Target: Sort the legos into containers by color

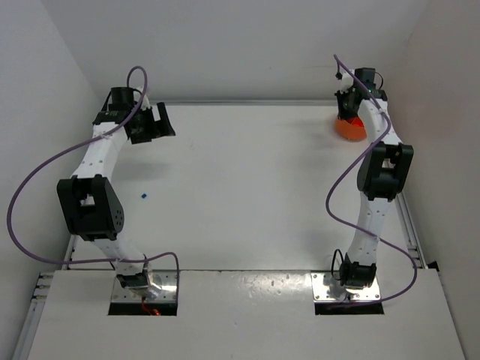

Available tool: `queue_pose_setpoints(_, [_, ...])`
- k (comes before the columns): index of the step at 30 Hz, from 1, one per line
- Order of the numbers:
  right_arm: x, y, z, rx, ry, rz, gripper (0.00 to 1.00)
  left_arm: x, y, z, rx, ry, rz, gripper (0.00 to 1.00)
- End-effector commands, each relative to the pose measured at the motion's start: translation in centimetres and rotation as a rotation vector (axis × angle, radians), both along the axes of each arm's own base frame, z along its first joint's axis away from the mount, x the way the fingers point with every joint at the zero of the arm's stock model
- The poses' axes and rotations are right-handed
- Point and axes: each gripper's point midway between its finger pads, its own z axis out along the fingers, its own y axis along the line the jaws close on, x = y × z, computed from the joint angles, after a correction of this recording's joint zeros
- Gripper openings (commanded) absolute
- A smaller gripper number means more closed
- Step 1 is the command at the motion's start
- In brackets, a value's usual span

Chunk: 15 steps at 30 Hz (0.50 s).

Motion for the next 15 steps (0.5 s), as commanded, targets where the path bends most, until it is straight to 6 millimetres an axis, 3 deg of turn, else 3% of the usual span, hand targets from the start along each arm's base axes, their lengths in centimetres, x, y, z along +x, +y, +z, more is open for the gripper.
queue_pose_setpoints(1, [0.1, -2.3, 1.3, -0.033, -0.022, -0.091, 0.00, -0.4, -0.4, 1.7, 0.042, -0.041, 0.009, 0.99])
queue_pose_setpoints(9, [1.5, -4.9, 1.0, -0.066, -0.053, -0.182, 0.00, -0.4, -1.5, 2.0, 0.037, -0.069, -0.029, 0.99])
queue_pose_setpoints(15, [2.4, -5.1, 0.4, -0.054, -0.065, -0.212, 0.00, -0.6, -2.5, 1.9, 0.043, -0.090, -0.116, 0.99])
